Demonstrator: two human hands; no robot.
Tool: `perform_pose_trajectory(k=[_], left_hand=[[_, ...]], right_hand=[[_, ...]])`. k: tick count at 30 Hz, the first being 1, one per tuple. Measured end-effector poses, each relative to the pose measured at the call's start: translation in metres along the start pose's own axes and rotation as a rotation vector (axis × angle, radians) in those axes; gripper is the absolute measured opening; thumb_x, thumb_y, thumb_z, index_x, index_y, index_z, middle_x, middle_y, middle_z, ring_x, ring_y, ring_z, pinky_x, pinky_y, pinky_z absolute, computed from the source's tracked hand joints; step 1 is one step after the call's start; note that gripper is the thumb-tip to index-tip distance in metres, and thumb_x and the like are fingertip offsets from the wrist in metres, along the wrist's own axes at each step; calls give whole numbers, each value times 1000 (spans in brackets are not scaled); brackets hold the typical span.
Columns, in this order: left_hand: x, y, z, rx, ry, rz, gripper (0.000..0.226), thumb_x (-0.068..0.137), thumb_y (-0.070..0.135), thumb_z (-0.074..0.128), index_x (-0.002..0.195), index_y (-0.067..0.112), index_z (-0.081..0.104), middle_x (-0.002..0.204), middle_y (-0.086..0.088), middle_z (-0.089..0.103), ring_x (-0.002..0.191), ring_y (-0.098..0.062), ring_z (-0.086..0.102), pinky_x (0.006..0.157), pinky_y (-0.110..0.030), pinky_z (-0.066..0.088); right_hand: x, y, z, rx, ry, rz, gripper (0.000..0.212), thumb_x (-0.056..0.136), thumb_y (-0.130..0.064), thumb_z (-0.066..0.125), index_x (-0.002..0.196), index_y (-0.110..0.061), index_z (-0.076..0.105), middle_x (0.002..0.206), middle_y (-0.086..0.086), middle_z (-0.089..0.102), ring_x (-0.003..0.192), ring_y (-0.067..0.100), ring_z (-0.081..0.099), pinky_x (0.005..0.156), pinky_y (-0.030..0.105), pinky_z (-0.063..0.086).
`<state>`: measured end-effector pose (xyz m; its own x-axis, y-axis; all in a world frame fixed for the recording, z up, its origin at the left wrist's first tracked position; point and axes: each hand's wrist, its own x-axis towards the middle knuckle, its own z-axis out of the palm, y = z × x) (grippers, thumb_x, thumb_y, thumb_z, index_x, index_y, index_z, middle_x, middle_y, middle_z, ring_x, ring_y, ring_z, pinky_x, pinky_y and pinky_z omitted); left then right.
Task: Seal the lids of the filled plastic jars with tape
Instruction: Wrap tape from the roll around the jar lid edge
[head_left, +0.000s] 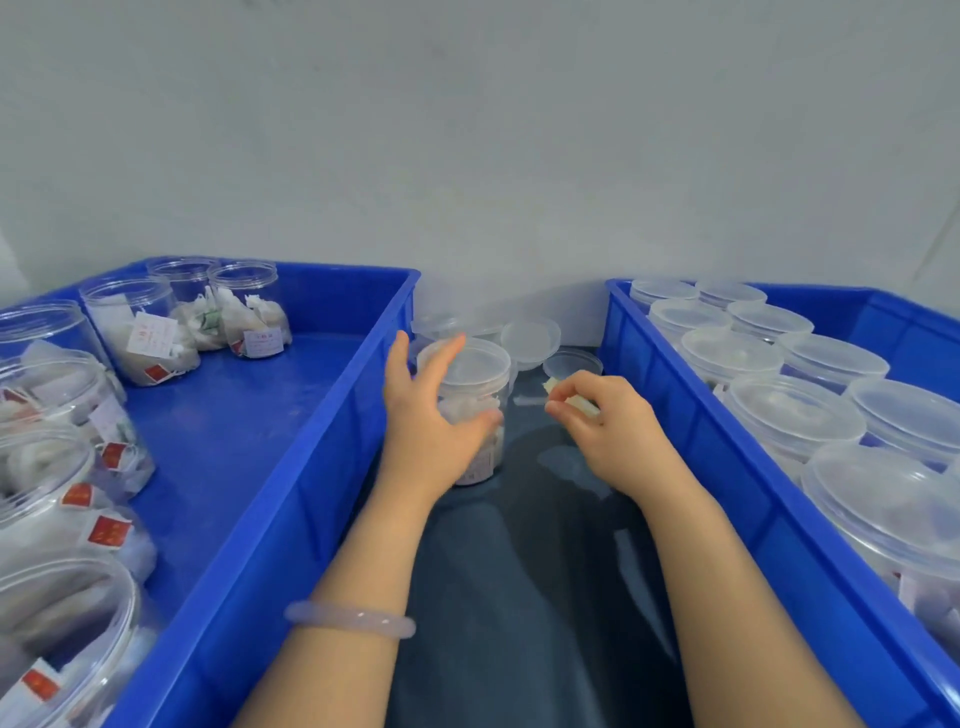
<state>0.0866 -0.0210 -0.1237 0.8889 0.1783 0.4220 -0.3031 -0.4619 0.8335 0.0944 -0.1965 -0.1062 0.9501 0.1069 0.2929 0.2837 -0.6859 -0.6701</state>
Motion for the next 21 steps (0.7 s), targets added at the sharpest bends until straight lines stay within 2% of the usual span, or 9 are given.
perform_pose_trajectory(k=[2, 4, 6, 8, 10, 15, 19, 21], left_hand=[[7, -4, 11, 36, -32, -4, 68, 73, 24, 81, 133, 32, 49, 158, -3, 4, 145, -7, 5, 112, -20, 15], [12, -10, 13, 20, 36, 47, 55, 75, 26, 79, 124, 27, 55, 154, -3, 19, 142, -5, 15, 103, -9, 17], [14, -16, 9, -34, 40, 92, 44, 76, 24, 79, 114, 30, 56, 140, 7, 35, 128, 3, 31, 96, 0, 21], [14, -19, 1, -163, -49, 75, 44, 74, 26, 79, 107, 38, 51, 127, 20, 45, 116, 10, 41, 96, -7, 30], [14, -18, -5, -298, -123, 40, 42, 71, 30, 71, 106, 36, 50, 119, 21, 52, 114, 4, 49, 97, -18, 38], [15, -18, -7, -393, -209, 69, 40, 71, 25, 63, 108, 28, 48, 119, 11, 53, 109, 1, 53, 92, -19, 41], [14, -19, -8, -391, -228, 95, 41, 73, 24, 63, 110, 27, 46, 123, 1, 52, 114, -10, 53, 95, -24, 42], [14, -19, -8, -386, -237, 97, 46, 70, 31, 67, 111, 27, 46, 125, -4, 52, 116, -15, 52, 98, -28, 42]], right_hand=[[5, 0, 2, 15, -15, -8, 17, 93, -33, 57, 79, -41, 53, 110, -2, 50, 85, 9, 53, 67, 21, 40], [8, 0, 1, 16, -37, -17, 16, 92, -33, 58, 80, -42, 54, 114, -3, 48, 83, 4, 50, 66, 14, 36], [11, -3, -2, -6, -72, -40, 14, 91, -35, 59, 80, -41, 55, 115, -4, 46, 85, 2, 48, 65, 9, 35], [13, -10, -6, -26, -104, -73, 16, 90, -37, 60, 76, -42, 54, 111, -4, 46, 87, 2, 47, 64, 8, 38], [13, -18, -12, -49, -139, -101, 17, 88, -39, 61, 74, -44, 53, 109, -4, 48, 89, 3, 48, 64, 10, 38], [13, -24, -16, -129, -189, -101, 17, 85, -46, 62, 71, -39, 55, 108, -3, 51, 87, 6, 51, 64, 15, 37], [15, -23, -13, -145, -185, -83, 16, 85, -47, 63, 72, -39, 57, 110, -2, 52, 90, 9, 51, 67, 14, 39], [16, -23, -11, -157, -182, -72, 15, 83, -48, 64, 73, -38, 58, 109, -3, 51, 90, 9, 49, 66, 15, 37]])
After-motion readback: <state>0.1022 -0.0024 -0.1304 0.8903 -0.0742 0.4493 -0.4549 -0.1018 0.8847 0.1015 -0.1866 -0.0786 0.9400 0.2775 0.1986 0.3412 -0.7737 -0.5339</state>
